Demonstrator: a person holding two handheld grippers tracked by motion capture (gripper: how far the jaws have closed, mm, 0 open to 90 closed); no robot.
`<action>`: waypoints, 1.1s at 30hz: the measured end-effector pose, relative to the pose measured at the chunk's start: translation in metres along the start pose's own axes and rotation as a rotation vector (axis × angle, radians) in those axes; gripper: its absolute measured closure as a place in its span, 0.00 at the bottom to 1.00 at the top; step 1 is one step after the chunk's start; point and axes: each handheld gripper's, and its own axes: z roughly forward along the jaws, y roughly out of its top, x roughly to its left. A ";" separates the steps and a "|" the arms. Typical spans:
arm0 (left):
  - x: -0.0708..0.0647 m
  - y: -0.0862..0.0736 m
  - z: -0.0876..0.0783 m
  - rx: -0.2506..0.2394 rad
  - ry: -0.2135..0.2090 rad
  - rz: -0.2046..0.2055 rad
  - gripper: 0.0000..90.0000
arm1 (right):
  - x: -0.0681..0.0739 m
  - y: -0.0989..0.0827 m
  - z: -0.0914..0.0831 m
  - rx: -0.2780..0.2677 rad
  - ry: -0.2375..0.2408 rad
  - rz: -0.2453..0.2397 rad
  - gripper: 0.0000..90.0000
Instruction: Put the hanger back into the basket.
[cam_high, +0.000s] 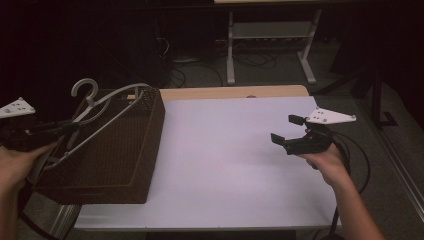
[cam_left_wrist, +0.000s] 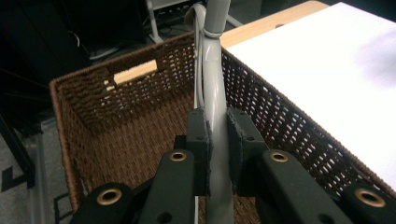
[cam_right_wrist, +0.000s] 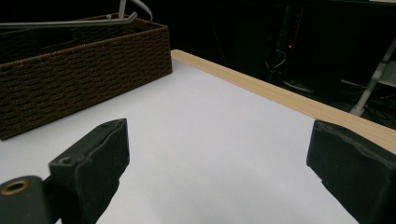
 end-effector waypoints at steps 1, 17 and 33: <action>0.000 -0.001 0.001 0.004 -0.001 0.000 0.89 | 0.000 0.000 0.000 0.001 0.001 0.001 0.06; 0.009 -0.018 0.029 0.061 -0.026 -0.017 0.89 | 0.000 0.000 0.001 0.000 0.001 -0.002 0.06; 0.023 -0.030 0.053 0.110 -0.032 -0.009 0.89 | 0.000 -0.001 0.000 -0.003 -0.001 -0.003 0.06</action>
